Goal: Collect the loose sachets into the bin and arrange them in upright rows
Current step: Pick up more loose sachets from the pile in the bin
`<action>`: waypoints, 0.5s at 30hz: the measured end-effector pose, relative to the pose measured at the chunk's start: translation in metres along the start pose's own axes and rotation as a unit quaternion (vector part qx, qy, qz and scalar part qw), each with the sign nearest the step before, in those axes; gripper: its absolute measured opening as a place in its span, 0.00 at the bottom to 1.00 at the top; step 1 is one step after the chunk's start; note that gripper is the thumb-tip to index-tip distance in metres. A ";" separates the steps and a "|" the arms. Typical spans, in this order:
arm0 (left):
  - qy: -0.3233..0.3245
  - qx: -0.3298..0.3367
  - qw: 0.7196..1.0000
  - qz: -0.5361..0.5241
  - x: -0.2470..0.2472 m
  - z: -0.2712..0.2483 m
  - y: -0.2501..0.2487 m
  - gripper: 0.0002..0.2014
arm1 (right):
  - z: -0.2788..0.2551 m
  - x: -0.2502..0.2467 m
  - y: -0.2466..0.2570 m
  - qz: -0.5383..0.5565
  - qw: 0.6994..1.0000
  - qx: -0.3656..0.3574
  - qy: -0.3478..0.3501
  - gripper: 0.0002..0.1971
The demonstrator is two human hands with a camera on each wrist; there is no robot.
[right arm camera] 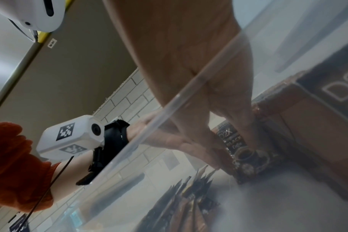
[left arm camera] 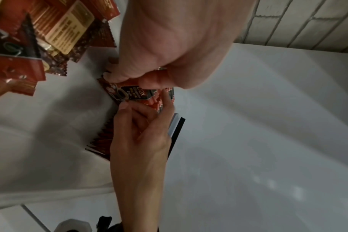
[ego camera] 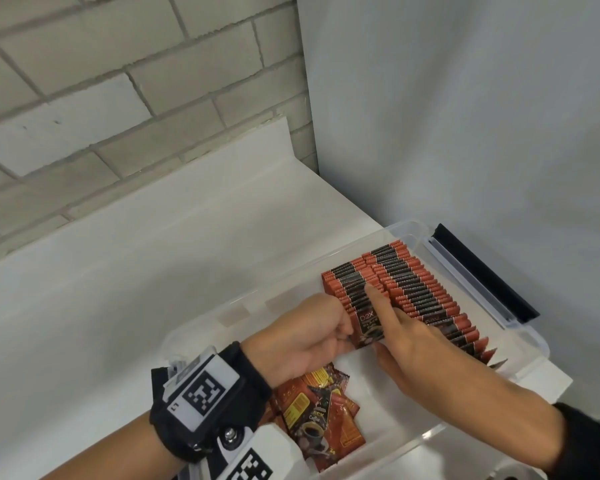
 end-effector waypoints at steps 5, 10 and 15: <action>-0.021 0.010 1.000 -0.005 -0.001 0.001 0.001 0.21 | -0.003 -0.004 0.006 -0.023 0.999 -0.010 0.020 0.15; -0.035 0.005 0.999 0.039 -0.003 -0.008 -0.001 0.19 | -0.002 -0.003 0.004 -0.056 0.997 0.001 0.045 0.14; -0.028 0.021 0.990 0.137 -0.029 -0.027 -0.017 0.22 | -0.005 -0.006 0.010 -0.017 0.998 -0.015 0.051 0.11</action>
Point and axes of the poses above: each hand's wrist, its own z-axis towards the middle knuckle, its own x-axis out of the palm, y = z × x, the point moved 10 cm from there along z, towards the middle knuckle, and after that the axes turned 4 degrees about -y, right-handed, at the moved point
